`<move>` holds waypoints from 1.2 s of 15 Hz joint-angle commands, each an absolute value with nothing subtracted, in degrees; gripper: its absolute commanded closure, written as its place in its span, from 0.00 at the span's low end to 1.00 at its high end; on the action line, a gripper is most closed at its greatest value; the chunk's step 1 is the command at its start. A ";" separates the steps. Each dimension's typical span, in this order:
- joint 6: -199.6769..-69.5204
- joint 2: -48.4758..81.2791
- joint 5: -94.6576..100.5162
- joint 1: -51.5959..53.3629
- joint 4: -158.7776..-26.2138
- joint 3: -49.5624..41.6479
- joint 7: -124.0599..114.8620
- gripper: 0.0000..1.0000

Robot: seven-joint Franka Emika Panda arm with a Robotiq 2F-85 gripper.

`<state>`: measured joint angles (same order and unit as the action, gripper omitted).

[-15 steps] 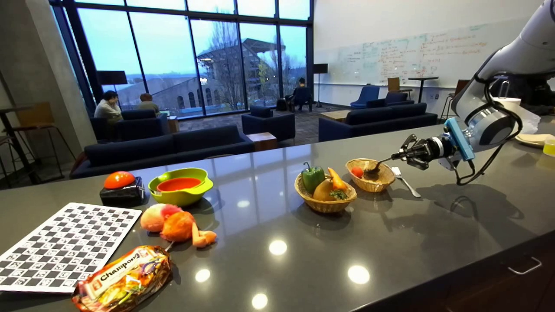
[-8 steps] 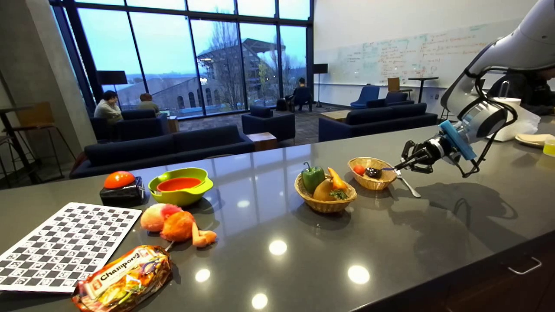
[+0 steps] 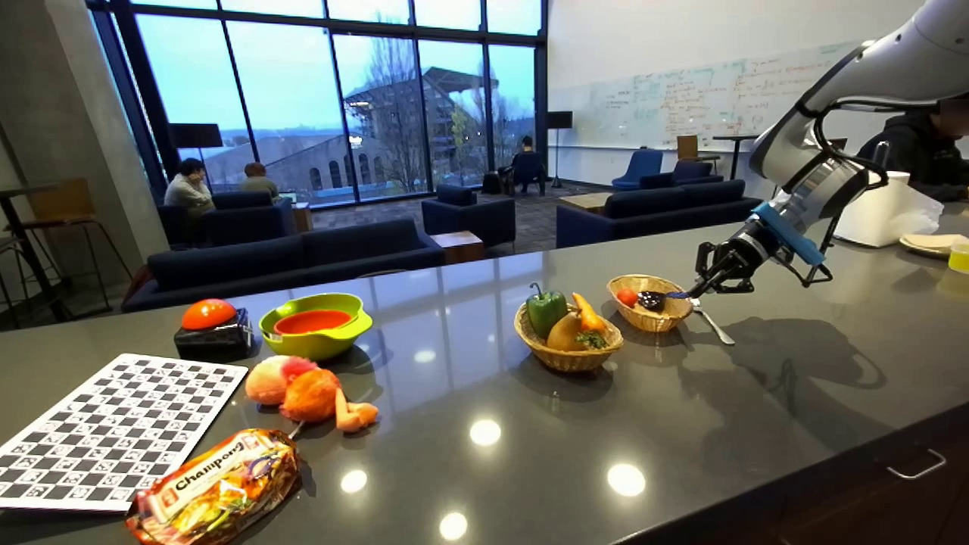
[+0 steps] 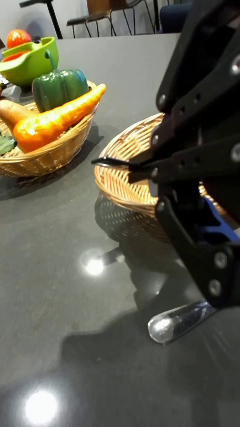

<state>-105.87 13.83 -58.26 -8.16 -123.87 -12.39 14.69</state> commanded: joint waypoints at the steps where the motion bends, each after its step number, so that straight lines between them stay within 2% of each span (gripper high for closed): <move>1: -109.61 12.41 -52.68 -7.40 -123.38 -10.86 10.69 0.99; 9: -113.30 12.21 -42.86 -5.48 -120.13 -6.90 7.76 0.99; 18: -112.18 11.93 -42.52 -5.30 -119.78 -4.53 8.08 0.99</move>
<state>-112.45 12.54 -43.72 -5.53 -119.26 -5.43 9.26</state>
